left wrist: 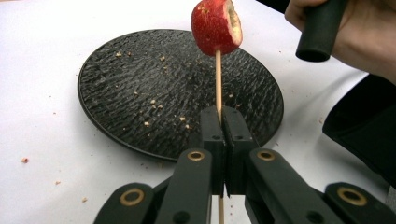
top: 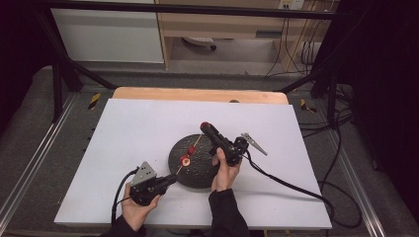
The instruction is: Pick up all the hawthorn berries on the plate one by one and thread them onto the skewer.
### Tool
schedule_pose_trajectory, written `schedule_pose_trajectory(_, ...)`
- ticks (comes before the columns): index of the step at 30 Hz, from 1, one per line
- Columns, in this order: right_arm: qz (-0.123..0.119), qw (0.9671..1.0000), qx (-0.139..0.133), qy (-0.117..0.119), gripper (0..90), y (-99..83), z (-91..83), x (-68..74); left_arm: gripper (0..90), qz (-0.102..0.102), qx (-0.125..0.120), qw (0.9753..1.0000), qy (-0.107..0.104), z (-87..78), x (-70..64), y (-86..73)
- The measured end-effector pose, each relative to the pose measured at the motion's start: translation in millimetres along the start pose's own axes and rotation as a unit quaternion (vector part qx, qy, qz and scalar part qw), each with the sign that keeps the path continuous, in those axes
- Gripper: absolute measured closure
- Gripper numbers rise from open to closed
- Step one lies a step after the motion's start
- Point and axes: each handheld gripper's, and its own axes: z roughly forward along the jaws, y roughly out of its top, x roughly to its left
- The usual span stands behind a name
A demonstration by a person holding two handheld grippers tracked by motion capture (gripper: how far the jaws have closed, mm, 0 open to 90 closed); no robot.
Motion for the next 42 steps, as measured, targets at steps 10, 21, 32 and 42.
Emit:
schedule_pose_trajectory(10,0.001,1.0,0.009,0.0,62.7,-4.6,-0.3,-0.9,88.5,-0.011,-0.005,0.9999,0.004,10.1,-2.1,11.5)
schedule_pose_trajectory(21,-0.007,0.9998,0.018,-0.001,62.8,-6.9,-2.4,1.1,88.5,-0.008,-0.006,0.9999,0.007,17.7,-0.6,19.6)
schedule_pose_trajectory(32,-0.027,0.9982,0.054,-0.01,62.5,-11.3,-5.2,1.9,88.5,-0.005,-0.001,1.0,0.004,22.0,1.5,15.7)
schedule_pose_trajectory(42,-0.083,0.9888,0.12,-0.029,39.3,11.9,-13.4,5.8,88.5,-0.01,0.006,0.9999,0.008,17.2,9.3,10.2)
